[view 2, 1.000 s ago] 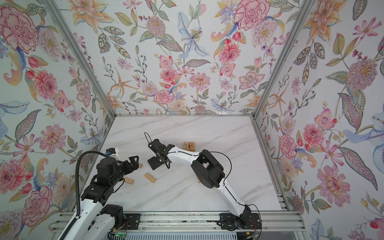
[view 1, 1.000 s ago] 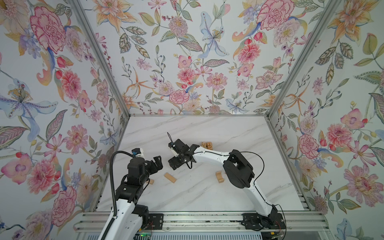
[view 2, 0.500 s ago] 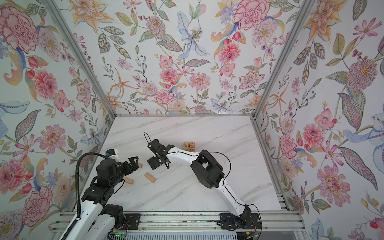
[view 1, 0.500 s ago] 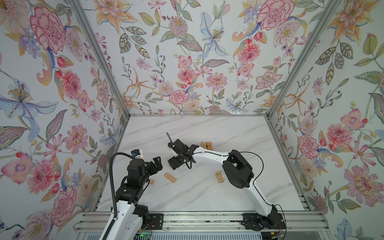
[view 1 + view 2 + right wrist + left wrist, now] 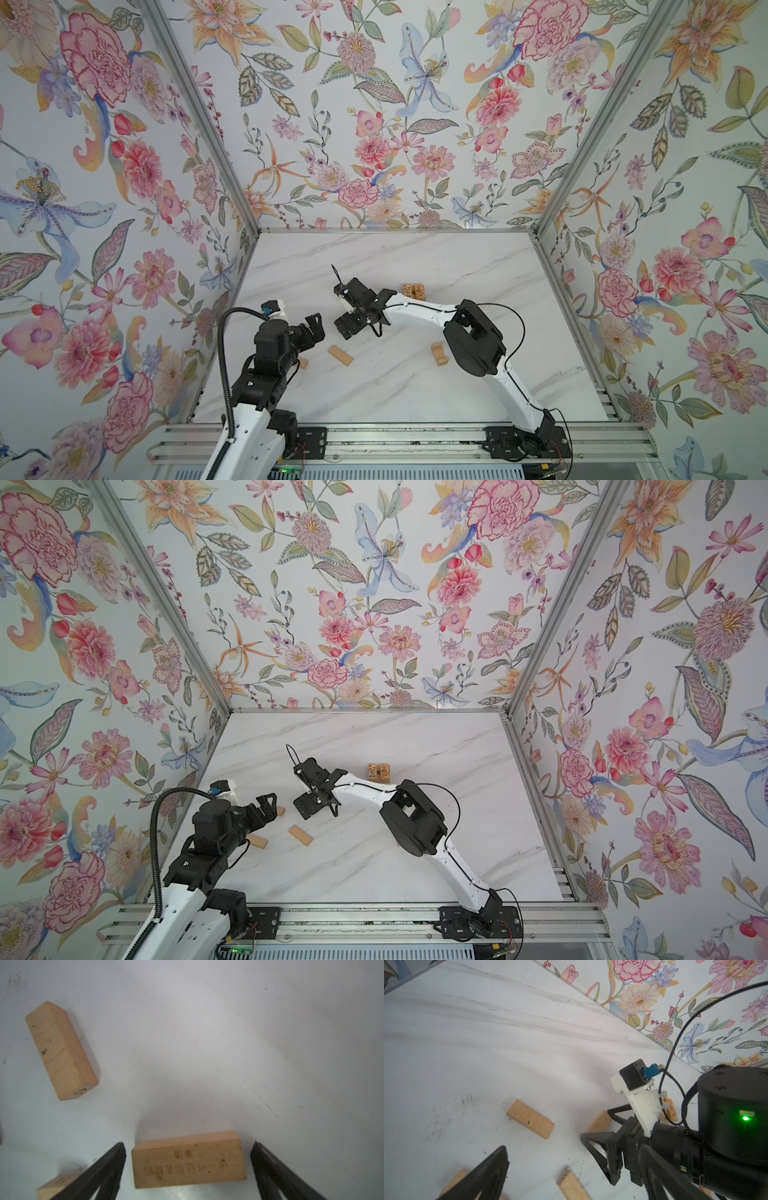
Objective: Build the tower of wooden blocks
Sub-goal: 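Lower the right gripper around the engraved bar while the left arm shifts forward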
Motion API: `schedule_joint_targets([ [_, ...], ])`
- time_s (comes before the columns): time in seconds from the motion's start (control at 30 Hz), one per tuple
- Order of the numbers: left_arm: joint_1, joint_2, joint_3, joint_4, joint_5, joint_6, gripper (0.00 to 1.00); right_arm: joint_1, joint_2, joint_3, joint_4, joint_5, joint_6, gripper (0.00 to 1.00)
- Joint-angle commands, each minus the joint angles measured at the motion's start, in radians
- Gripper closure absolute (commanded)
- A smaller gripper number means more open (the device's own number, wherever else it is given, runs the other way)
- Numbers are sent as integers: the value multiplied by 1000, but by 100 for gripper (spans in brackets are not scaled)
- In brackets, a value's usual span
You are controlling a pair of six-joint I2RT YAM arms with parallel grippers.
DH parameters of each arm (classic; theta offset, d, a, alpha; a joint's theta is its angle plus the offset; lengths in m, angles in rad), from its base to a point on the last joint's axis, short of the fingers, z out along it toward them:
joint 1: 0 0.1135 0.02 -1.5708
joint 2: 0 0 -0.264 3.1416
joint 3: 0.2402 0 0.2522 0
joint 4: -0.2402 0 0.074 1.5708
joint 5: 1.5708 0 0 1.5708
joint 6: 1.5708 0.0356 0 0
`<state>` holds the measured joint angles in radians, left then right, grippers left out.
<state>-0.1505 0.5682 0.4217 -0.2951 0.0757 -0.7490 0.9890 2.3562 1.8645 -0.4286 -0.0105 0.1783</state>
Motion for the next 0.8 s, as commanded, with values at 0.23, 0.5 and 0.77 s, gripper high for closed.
schedule_joint_targets([
  [0.23, 13, -14, -21, 22, 15, -17, 1, 7, 13, -35, -40, -4, -43, 6],
  [0.5, 13, -18, -22, 19, 22, -17, 1, 7, 2, -55, -39, 12, -92, 7],
  [0.77, 14, -22, -23, 15, 24, -21, 1, 7, 2, -76, -24, 5, -99, 9],
])
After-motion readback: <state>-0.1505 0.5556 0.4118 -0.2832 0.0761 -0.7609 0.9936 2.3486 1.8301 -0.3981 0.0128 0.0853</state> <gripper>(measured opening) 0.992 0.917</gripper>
